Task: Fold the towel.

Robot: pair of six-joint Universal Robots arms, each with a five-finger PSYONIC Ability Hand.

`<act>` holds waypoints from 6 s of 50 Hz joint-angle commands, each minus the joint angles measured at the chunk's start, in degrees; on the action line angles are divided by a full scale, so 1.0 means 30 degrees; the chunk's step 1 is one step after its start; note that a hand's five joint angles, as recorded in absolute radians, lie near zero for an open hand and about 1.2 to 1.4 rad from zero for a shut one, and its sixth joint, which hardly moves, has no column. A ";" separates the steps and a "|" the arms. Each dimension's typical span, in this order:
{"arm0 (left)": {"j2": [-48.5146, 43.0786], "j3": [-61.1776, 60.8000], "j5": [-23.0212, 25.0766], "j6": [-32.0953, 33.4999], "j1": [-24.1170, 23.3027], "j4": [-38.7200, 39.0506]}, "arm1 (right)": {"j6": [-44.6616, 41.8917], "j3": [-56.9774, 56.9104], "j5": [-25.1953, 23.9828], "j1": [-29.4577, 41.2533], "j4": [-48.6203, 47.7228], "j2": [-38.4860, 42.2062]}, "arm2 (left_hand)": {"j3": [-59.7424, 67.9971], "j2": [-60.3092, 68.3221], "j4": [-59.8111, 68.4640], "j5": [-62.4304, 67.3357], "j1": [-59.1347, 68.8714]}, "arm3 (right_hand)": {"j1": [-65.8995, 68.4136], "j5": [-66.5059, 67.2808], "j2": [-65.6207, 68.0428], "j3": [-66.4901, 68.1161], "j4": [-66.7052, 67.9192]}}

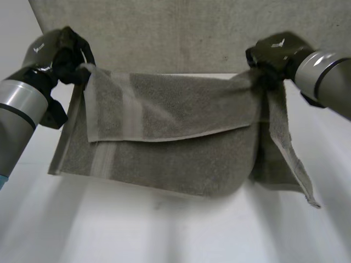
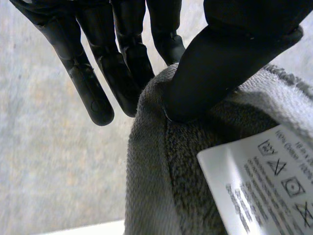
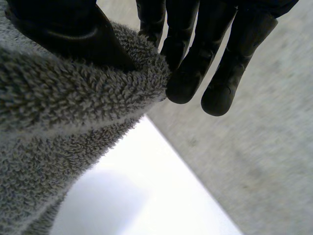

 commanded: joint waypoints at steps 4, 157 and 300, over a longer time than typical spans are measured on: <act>-0.4808 -0.0174 -0.0129 0.0248 0.0236 0.0273 | -0.0836 -0.0673 -0.0027 -0.0006 -0.0215 0.5032 | 0.3436 0.3413 0.3413 0.3614 0.3814 | 0.1024 0.1005 0.1041 0.0748 0.0830; -0.7482 -0.2548 0.0927 0.6053 -0.3805 0.2413 | 0.2938 0.8706 -0.0964 -0.0711 -0.6078 -0.9463 | -1.7863 -1.7886 -1.7886 -1.7686 -1.7485 | 0.1226 0.1207 0.1243 0.0950 0.1033; -1.2023 0.2052 -0.1125 1.3725 -0.2196 0.1417 | 0.3087 1.3155 -0.0261 -0.1793 -0.8155 -0.6095 | -0.3341 -0.3364 -0.3364 -0.3163 -0.2963 | 0.1226 0.1207 0.1243 0.0950 0.1033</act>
